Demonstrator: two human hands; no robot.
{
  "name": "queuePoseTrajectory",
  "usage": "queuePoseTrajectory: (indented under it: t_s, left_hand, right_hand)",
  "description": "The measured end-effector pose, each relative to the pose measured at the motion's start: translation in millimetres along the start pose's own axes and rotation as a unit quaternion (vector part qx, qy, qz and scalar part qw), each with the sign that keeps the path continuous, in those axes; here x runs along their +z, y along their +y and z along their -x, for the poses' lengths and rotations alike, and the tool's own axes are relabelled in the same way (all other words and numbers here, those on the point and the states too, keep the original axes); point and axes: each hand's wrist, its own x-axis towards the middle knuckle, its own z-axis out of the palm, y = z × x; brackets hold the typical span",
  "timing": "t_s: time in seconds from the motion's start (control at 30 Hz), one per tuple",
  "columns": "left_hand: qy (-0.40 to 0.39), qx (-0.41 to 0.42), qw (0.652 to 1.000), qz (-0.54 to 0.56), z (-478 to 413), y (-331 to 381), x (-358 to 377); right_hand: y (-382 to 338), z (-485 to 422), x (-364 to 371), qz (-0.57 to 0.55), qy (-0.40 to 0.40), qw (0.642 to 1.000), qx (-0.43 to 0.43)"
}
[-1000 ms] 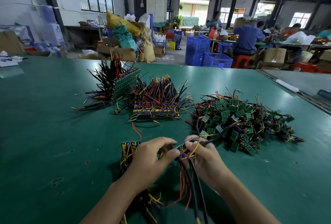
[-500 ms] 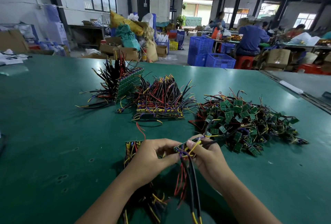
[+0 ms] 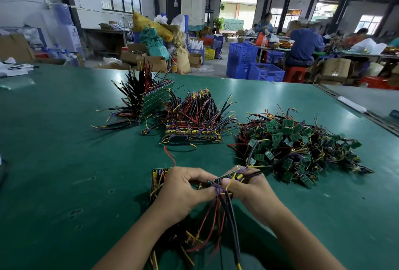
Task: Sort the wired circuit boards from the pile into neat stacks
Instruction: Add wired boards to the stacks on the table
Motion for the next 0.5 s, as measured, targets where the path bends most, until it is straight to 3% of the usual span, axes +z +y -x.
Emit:
queuePoseTrajectory:
  t_s: [0.17,0.5]
  left_hand:
    - [-0.017,-0.014,0.998,0.051,1.8,1.2,1.1]
    - [-0.043,-0.028,0.991,0.124,2.1,-0.3,-0.1]
  right_hand:
    - [-7.5,4.3,-0.5,-0.058,-0.054,0.997,0.009]
    - [-8.0,6.7,1.8,-0.105,-0.082,0.991,0.029]
